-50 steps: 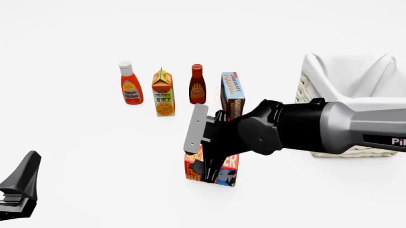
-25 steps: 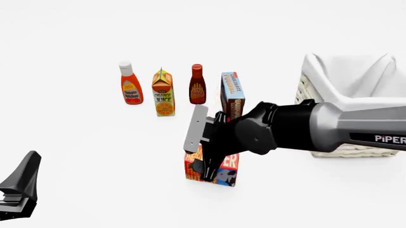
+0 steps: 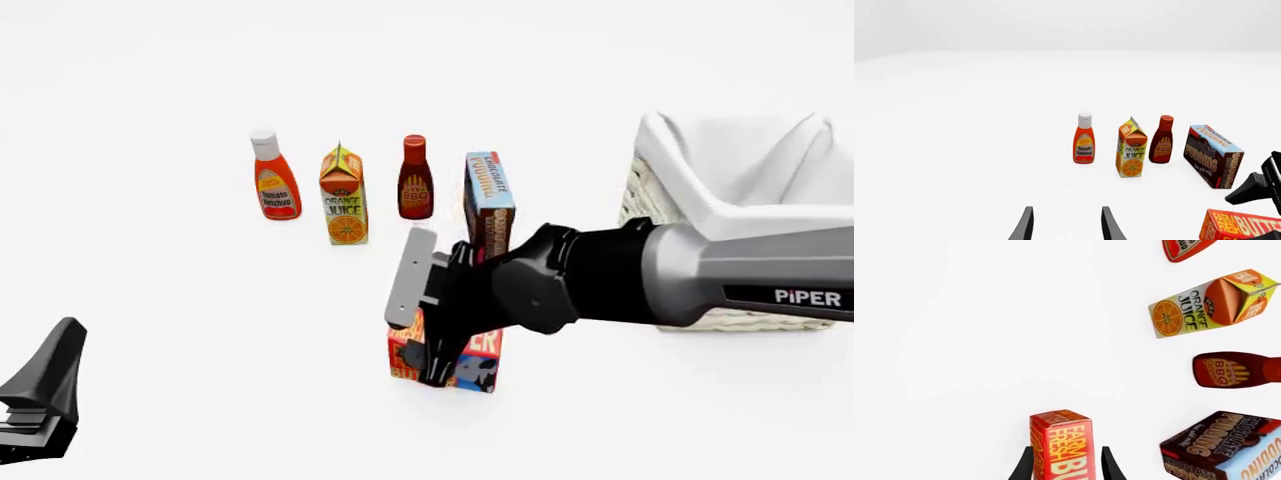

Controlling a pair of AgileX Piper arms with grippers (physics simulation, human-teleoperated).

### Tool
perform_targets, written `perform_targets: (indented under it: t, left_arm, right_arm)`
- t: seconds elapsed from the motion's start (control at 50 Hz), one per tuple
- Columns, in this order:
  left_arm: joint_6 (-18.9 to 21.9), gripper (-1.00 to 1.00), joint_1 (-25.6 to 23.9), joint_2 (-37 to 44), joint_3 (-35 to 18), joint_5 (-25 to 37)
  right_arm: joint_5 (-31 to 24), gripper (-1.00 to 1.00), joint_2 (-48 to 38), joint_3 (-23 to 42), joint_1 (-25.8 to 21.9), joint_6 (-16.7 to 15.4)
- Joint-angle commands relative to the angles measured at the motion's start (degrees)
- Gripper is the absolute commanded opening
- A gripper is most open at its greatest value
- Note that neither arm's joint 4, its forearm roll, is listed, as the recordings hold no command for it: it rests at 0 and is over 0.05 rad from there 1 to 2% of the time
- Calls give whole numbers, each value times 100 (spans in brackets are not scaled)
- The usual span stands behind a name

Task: Pick the butter and place it in the basket.

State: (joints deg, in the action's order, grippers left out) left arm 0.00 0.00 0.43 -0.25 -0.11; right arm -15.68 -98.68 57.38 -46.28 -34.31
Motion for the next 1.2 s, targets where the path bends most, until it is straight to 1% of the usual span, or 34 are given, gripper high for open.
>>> perform_targets:
  t: [0.02, 0.68, 1.2]
  left_arm:
    - [0, 100, 0, 0, 0, 0]
    - [0, 100, 0, 0, 0, 0]
    - [0, 100, 0, 0, 0, 0]
  right_arm:
    - [79, 100, -65, -11, 0, 27]
    - [226, 100, -323, 67, 108, 38]
    - [430, 100, -617, 127, 105, 140]
